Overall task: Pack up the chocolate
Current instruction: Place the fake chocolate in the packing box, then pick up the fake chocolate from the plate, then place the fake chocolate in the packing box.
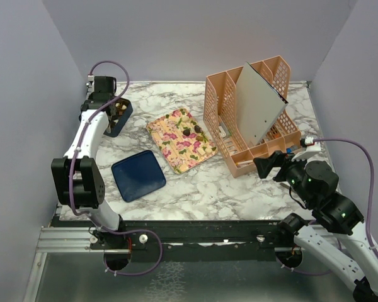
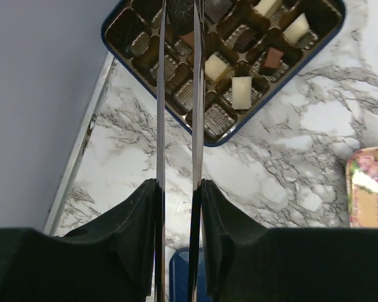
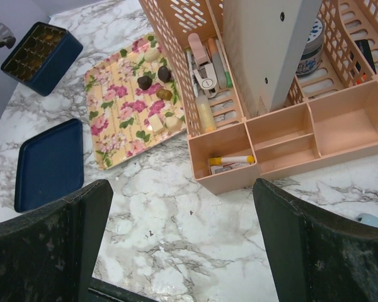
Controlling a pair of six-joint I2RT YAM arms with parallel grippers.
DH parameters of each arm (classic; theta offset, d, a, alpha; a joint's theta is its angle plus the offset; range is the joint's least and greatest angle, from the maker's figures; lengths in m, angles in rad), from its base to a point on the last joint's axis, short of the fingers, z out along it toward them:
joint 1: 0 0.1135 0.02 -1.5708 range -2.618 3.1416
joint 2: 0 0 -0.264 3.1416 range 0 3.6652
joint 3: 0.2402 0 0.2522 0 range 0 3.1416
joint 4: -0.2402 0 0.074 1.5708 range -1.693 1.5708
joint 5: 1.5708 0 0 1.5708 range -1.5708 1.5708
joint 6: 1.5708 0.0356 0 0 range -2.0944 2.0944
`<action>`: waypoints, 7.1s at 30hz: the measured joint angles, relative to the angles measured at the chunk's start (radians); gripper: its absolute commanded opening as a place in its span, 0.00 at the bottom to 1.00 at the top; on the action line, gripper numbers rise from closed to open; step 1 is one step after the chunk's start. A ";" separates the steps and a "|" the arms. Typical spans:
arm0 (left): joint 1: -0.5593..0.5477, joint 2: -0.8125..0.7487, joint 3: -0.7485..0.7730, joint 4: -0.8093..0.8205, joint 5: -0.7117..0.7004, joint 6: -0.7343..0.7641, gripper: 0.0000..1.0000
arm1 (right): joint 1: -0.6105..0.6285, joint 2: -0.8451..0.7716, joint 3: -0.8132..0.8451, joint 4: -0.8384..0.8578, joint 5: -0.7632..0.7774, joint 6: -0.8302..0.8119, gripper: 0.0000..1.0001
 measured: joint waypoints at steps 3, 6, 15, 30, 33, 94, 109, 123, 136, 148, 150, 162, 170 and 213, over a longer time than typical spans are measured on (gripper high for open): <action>0.031 0.036 0.000 0.005 0.000 -0.003 0.34 | 0.000 -0.003 0.000 0.000 0.000 0.000 0.99; 0.057 0.071 0.006 0.013 0.000 -0.003 0.34 | 0.000 -0.004 0.000 0.000 0.000 0.000 0.99; 0.122 0.145 0.028 0.052 0.010 0.005 0.35 | 0.000 -0.003 0.000 0.000 0.000 0.000 0.99; 0.129 0.193 0.033 0.085 0.043 0.046 0.47 | 0.000 -0.004 0.000 -0.001 0.000 0.001 0.99; 0.129 0.179 0.032 0.080 0.049 0.044 0.47 | 0.000 -0.006 0.000 -0.001 0.000 0.000 0.99; -0.914 -0.443 -0.486 0.069 0.177 0.025 0.45 | 0.000 0.055 0.000 -0.009 0.017 0.031 0.99; -0.940 -0.339 -0.493 0.103 0.126 0.047 0.49 | 0.000 0.010 0.000 -0.016 0.017 0.031 0.99; -0.934 -0.257 -0.493 0.121 0.122 0.061 0.49 | 0.000 0.006 0.000 -0.016 0.017 0.031 0.99; -0.891 -0.222 -0.493 0.138 0.131 0.061 0.48 | 0.000 -0.008 0.000 -0.015 0.016 0.038 0.99; -0.885 -0.198 -0.493 0.153 0.143 0.066 0.48 | 0.000 -0.015 0.000 -0.015 0.016 0.038 0.99; -0.883 -0.198 -0.493 0.154 0.143 0.066 0.48 | 0.000 -0.016 0.000 -0.015 0.016 0.038 0.99; -0.876 -0.198 -0.493 0.166 0.144 0.068 0.36 | 0.000 -0.018 -0.002 -0.007 0.015 0.037 0.99; -0.875 -0.198 -0.491 0.164 0.140 0.060 0.36 | 0.000 0.000 -0.002 0.000 0.008 0.036 0.99; -0.071 -0.251 -0.282 -0.061 0.046 -0.067 0.34 | 0.000 0.016 -0.002 0.000 -0.007 0.011 0.99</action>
